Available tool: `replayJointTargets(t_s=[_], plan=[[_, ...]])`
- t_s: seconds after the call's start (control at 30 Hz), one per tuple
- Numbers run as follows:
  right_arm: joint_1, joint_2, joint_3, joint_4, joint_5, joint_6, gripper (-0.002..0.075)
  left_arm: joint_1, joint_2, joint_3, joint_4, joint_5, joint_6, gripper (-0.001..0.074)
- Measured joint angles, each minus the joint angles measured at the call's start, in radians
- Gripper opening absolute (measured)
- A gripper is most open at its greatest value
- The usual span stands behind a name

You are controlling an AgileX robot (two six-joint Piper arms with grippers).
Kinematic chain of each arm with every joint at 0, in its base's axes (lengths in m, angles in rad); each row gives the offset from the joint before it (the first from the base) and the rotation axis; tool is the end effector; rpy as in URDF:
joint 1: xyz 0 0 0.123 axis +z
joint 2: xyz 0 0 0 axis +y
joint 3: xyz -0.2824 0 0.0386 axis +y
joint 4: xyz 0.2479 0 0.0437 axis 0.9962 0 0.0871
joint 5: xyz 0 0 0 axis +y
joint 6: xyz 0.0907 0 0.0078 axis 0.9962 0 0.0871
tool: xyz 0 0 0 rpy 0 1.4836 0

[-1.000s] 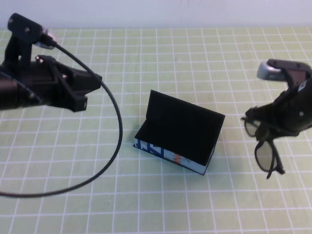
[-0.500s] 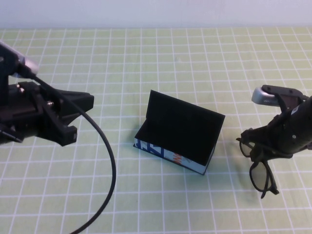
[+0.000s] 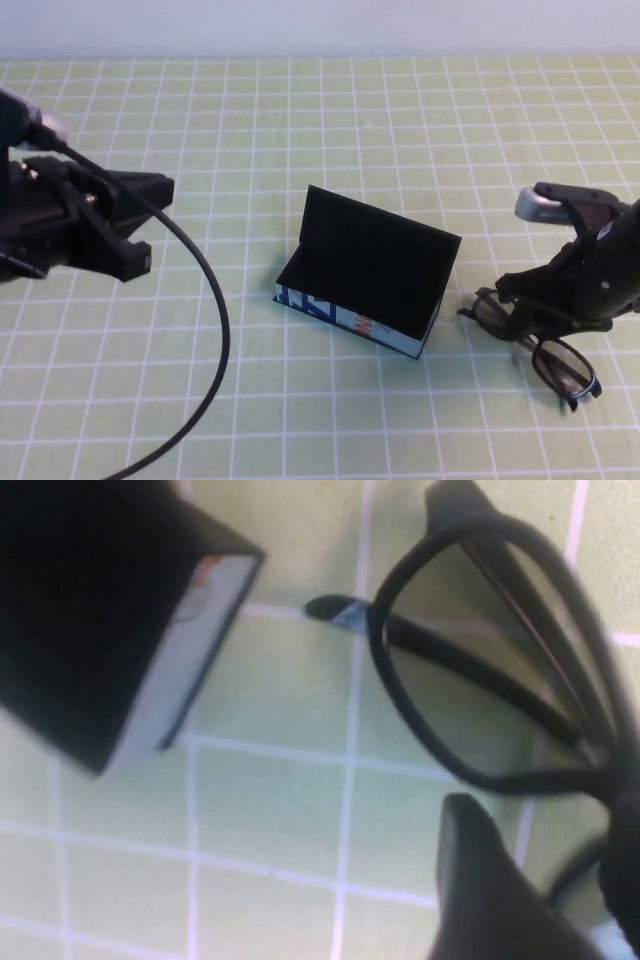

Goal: Take glasses out of glasses case

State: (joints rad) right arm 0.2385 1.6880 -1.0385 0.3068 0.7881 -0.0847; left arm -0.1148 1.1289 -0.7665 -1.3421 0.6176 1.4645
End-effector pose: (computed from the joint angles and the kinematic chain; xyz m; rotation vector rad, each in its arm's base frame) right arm 0.3030 0.0938 0.1975 -0.1896 2.9125 0.3772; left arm 0.2221 -0.0774 0.3161 0.6523 1.8562 -0.5610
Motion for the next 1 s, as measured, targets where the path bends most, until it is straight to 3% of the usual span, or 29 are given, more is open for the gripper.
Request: replayJointTargets(t_s=[0.37,0.7,1.0], plan=[[0.000,-0.348,0.000,-0.001,0.167,0.000,0.0246,0.000,-0.015,0.006,-0.103,-0.002,0.046,-0.0004],[-0.004,-0.848,0.000,-0.005,0.347,0.000,0.0013,0.000,-0.381,0.157,-0.140,-0.104,0.039,-0.0004],[-0.006,-1.145,0.000,-0.015,0.474,0.012,-0.0015,0.000,-0.697,0.391,-0.142,-0.189,-0.031,-0.0004]])
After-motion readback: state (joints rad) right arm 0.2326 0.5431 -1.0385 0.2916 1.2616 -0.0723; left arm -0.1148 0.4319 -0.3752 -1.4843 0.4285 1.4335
